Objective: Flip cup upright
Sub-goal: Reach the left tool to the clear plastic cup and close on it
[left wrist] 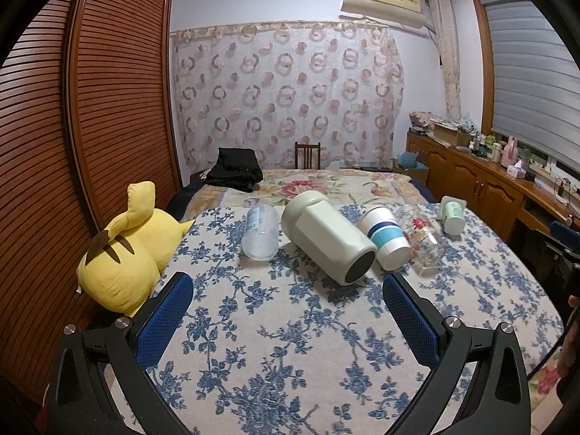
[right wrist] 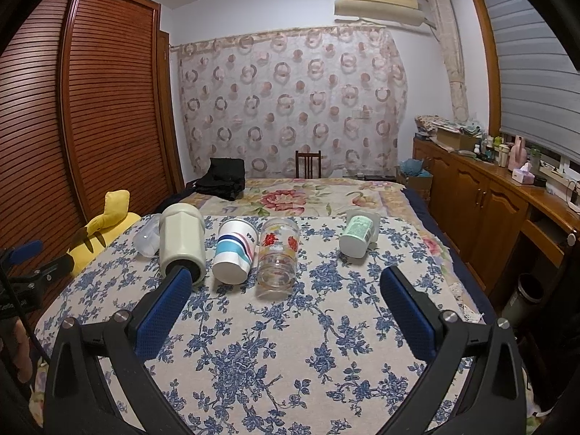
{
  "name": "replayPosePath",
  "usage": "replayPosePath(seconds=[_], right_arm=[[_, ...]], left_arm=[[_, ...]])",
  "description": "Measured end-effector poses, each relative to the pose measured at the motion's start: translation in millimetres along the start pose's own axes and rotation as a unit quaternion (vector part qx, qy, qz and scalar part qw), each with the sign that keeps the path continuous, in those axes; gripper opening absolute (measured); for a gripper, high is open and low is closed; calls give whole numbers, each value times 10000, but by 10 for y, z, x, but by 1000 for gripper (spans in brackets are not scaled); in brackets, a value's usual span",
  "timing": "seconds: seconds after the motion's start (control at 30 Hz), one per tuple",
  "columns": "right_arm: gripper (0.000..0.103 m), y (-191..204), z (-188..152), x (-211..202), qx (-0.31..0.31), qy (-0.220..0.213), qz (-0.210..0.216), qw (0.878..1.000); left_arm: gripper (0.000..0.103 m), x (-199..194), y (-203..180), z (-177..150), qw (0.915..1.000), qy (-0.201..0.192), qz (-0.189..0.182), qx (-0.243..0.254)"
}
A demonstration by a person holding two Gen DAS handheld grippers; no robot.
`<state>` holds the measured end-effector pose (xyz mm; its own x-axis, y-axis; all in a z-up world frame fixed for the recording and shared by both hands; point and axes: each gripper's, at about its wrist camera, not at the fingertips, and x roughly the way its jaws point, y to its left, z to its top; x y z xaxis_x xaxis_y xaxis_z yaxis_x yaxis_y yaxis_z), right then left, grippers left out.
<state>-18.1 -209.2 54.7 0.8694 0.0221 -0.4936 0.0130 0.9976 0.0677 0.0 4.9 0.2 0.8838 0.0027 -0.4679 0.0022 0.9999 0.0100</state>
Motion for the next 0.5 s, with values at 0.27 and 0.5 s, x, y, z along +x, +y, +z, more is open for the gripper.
replayPosePath(seconds=[0.27, 0.5], right_arm=[[103, 169, -13, 215, -232, 100, 214, 9995], [103, 369, 33, 413, -419, 137, 441, 9981]], left_arm=[[103, 234, 204, 49, 9995, 286, 29, -132], [103, 414, 385, 150, 9989, 443, 104, -103]])
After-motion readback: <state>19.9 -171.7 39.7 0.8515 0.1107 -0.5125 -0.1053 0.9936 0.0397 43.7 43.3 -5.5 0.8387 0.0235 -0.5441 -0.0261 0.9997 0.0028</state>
